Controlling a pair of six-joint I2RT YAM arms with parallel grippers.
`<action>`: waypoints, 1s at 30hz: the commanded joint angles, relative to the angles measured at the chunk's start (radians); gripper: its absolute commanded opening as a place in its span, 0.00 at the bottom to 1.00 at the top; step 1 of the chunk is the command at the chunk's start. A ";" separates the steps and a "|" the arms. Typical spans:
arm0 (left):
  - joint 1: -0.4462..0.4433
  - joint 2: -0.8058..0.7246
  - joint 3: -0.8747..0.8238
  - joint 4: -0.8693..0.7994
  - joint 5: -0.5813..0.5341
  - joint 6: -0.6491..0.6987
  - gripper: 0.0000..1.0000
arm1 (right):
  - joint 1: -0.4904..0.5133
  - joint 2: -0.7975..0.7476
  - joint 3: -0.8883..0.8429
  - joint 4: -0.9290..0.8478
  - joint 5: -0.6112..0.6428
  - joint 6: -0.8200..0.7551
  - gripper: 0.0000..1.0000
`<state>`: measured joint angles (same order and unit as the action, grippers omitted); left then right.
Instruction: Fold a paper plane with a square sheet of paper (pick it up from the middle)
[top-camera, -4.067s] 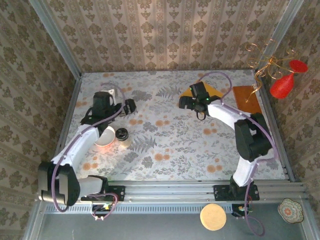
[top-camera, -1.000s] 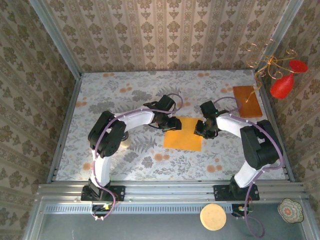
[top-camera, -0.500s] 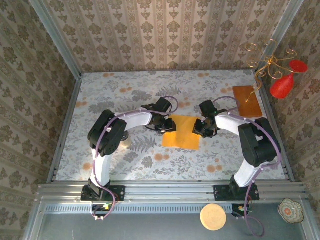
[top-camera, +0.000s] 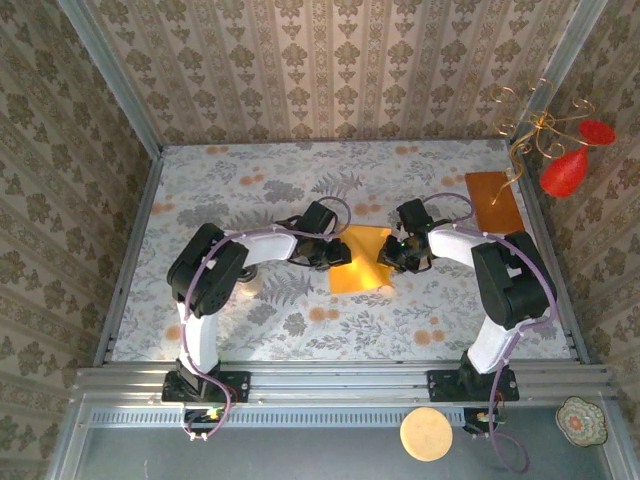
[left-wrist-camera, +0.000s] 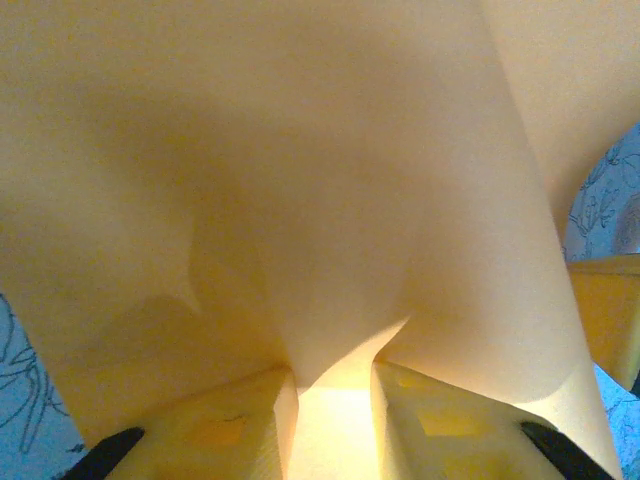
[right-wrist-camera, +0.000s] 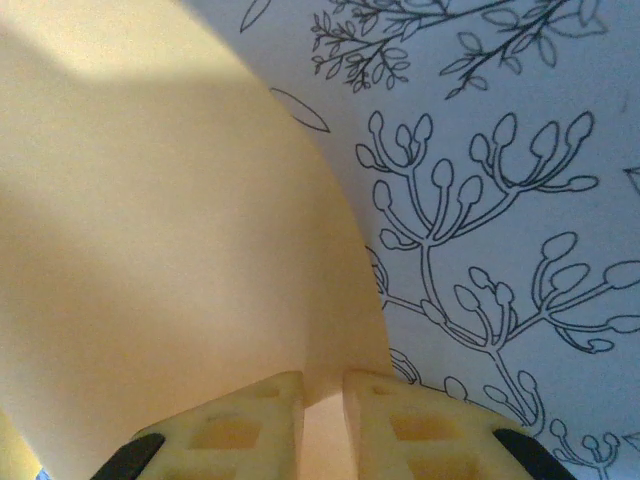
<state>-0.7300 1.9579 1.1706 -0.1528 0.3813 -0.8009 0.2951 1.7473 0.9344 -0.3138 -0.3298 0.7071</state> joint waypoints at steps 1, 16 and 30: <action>0.021 -0.025 -0.042 -0.049 -0.018 0.010 0.31 | 0.000 0.019 0.002 -0.045 0.045 -0.010 0.23; 0.060 -0.042 0.040 -0.108 -0.062 -0.019 0.34 | -0.011 0.028 0.098 -0.016 -0.034 -0.042 0.26; 0.062 0.004 -0.022 -0.024 -0.016 -0.075 0.49 | -0.010 0.116 0.081 -0.027 -0.037 -0.037 0.25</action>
<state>-0.6704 1.9476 1.1866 -0.1844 0.3550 -0.8482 0.2897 1.8187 1.0222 -0.3195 -0.3519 0.6731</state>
